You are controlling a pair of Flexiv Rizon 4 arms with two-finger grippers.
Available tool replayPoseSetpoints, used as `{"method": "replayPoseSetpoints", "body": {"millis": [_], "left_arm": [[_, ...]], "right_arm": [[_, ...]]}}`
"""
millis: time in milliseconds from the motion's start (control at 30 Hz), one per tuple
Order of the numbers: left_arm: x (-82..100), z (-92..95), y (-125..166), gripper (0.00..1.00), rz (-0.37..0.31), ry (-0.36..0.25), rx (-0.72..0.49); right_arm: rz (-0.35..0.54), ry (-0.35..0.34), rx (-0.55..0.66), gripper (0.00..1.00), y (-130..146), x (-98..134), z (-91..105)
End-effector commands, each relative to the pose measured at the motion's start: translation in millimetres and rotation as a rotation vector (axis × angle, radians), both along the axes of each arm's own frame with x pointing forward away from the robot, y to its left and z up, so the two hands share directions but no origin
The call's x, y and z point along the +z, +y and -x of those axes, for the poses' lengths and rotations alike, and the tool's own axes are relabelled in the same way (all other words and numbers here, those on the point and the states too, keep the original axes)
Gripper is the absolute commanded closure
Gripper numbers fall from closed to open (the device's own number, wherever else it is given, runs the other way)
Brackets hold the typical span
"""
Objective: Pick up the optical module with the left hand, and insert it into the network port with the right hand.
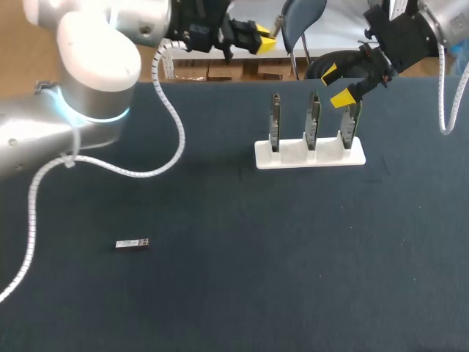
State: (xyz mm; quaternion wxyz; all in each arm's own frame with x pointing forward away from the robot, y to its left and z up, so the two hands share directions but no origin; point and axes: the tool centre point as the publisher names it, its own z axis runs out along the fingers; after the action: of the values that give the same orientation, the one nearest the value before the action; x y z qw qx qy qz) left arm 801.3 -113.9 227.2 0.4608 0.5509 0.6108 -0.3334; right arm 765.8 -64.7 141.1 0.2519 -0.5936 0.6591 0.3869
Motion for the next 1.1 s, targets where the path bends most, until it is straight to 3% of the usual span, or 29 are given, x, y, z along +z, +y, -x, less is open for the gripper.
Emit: {"method": "replayPoseSetpoints", "body": {"millis": [33,500,733,1100], "left_arm": [[-9.1,-11.2,-22.8,1.0,0.113,0.012,-0.058],[-27.3,2.3,-64.3,1.0,0.183,0.098,-0.168],[-39.7,9.4,-73.4,1.0,0.207,0.145,-0.194],[-54.7,13.4,-77.9,1.0,0.215,0.166,-0.205]], "right_arm": [[0.001,-0.006,-0.006,0.0,0.2,0.1,3.1],[0.001,-0.006,-0.006,0.0,0.2,0.1,3.1],[0.001,-0.006,-0.006,0.0,0.2,0.1,3.1],[0.001,-0.006,-0.006,0.0,0.2,0.1,3.1]]}}
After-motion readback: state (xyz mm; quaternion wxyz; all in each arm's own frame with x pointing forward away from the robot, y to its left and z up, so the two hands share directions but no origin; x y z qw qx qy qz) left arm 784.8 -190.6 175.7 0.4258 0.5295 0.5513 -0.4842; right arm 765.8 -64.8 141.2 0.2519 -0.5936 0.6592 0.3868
